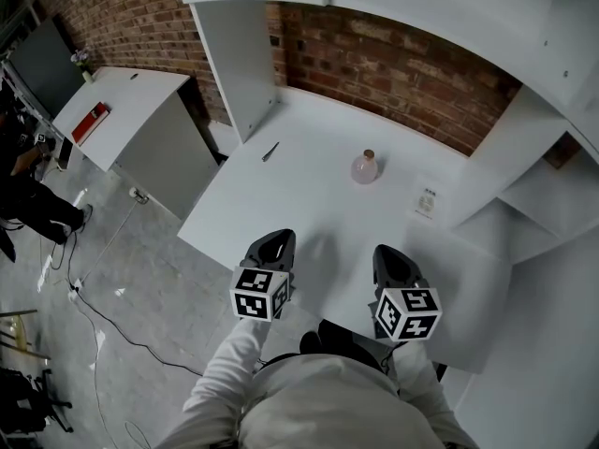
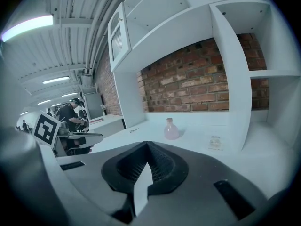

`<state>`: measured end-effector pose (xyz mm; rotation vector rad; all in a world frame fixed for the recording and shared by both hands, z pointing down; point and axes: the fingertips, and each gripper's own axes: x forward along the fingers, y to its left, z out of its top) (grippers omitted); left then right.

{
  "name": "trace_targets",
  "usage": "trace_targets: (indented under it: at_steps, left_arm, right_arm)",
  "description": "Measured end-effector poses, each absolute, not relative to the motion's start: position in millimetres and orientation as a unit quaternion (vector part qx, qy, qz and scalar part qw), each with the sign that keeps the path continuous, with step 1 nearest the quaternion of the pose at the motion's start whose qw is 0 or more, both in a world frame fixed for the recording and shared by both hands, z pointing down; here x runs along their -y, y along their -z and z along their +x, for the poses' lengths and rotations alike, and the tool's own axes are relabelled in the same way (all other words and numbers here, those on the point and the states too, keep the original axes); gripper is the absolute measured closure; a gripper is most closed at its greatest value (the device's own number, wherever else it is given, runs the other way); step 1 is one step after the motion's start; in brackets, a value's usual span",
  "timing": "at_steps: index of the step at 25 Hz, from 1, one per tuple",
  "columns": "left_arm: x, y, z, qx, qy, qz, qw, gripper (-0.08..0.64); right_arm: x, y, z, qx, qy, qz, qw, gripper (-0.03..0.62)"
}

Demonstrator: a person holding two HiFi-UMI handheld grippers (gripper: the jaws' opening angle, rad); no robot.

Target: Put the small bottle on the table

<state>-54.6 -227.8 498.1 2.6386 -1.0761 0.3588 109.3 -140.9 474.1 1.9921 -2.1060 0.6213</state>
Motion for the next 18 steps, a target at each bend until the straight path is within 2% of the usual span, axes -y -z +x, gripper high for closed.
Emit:
trace_targets:
  at_steps: [18]
  left_arm:
    - [209, -489, -74, 0.384, -0.118, 0.906, 0.13, 0.532]
  right_arm:
    - [127, -469, 93, 0.713, -0.182, 0.669, 0.103, 0.565]
